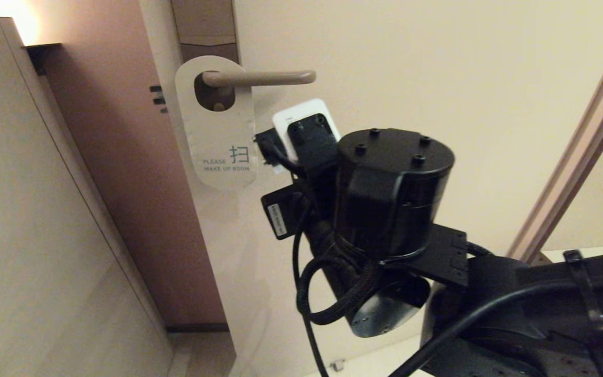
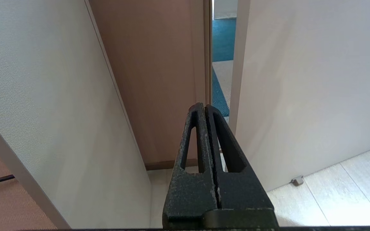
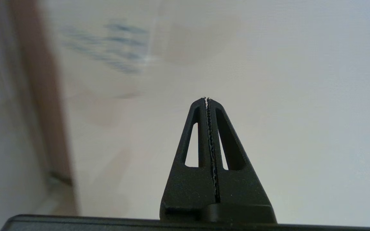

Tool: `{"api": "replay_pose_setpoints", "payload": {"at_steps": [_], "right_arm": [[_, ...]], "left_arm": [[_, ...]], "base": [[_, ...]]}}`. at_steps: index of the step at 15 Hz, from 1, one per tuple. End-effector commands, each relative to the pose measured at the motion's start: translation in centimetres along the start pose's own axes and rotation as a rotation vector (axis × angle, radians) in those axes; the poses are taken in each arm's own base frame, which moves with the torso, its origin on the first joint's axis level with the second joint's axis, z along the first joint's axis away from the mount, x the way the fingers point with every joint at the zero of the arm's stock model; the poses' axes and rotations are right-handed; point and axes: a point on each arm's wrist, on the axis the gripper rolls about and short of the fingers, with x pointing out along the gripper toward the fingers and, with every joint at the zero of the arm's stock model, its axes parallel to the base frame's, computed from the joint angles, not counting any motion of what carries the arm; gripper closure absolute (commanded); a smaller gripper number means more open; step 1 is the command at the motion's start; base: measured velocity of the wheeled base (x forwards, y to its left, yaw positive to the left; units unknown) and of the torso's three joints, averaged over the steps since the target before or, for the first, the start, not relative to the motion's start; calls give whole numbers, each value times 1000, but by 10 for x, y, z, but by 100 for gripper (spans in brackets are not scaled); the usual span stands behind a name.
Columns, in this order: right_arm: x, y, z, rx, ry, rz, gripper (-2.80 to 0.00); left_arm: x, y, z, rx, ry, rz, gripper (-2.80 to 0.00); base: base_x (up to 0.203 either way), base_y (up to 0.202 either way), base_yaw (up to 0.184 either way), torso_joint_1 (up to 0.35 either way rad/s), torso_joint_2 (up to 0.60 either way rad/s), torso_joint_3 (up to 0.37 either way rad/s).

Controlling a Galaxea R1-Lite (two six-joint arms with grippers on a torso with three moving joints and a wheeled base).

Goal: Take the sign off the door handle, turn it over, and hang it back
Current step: Hang the sign back with the other side facing out, then take down the sign

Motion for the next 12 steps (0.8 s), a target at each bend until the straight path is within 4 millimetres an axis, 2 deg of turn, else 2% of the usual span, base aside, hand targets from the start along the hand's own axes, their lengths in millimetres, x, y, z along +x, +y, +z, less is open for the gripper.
{"api": "replay_pose_setpoints", "payload": {"at_steps": [1, 4, 8, 12], "right_arm": [[-11, -23, 11, 15, -22, -30, 0], [-18, -49, 11, 10, -21, -75, 0], [-23, -107, 6, -14, 5, -213, 0], [-45, -161, -5, -19, 33, -350, 0]], "left_arm": [[0, 0, 0, 0, 1, 0, 0], [0, 0, 0, 0, 1, -2, 0], [0, 0, 0, 0, 1, -1, 0], [0, 0, 0, 0, 1, -1, 0]], "base": [[0, 0, 0, 0, 0, 0], [0, 0, 0, 0, 0, 0], [0, 0, 0, 0, 0, 0], [0, 0, 0, 0, 0, 0]]}}
